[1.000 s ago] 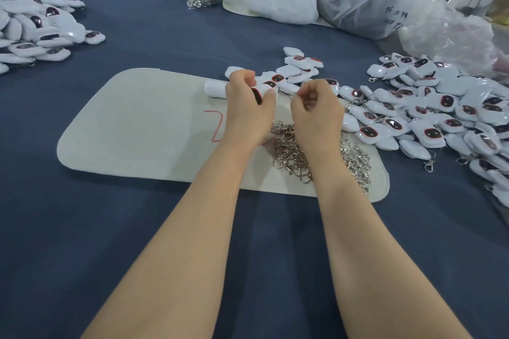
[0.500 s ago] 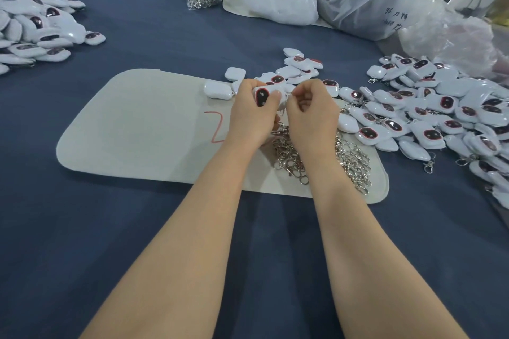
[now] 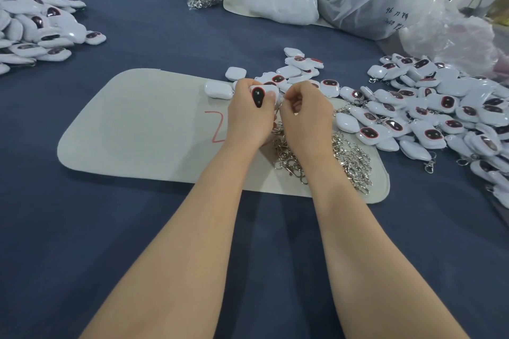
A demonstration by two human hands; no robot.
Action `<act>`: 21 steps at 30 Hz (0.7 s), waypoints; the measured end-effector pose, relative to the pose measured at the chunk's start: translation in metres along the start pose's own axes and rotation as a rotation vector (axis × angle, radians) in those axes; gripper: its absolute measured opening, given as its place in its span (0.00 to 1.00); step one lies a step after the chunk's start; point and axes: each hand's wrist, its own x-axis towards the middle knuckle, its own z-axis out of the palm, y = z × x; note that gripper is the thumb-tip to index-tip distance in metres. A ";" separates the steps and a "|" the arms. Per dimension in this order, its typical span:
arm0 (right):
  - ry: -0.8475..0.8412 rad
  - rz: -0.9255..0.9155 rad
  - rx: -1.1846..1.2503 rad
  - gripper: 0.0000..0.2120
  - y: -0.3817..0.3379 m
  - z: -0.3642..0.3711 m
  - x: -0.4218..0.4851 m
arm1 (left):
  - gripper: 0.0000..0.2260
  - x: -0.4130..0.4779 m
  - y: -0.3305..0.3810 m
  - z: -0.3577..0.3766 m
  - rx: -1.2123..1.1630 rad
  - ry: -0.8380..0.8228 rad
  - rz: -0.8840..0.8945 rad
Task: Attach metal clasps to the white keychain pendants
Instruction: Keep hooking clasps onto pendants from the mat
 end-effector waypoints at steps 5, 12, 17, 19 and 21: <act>-0.020 -0.004 -0.040 0.05 0.000 0.001 0.000 | 0.06 -0.002 -0.002 -0.001 0.116 0.008 0.181; -0.002 0.080 0.222 0.08 -0.006 -0.002 -0.003 | 0.03 -0.001 0.008 -0.002 -0.444 -0.045 -0.187; -0.034 0.124 0.306 0.06 -0.008 0.000 -0.001 | 0.09 0.004 0.006 -0.007 -0.666 -0.051 -0.359; 0.021 0.127 0.327 0.06 -0.008 0.000 -0.001 | 0.09 0.004 0.006 -0.007 -0.697 -0.059 -0.394; 0.052 0.119 0.324 0.05 -0.008 0.000 -0.002 | 0.09 0.004 0.004 -0.008 -0.709 -0.077 -0.396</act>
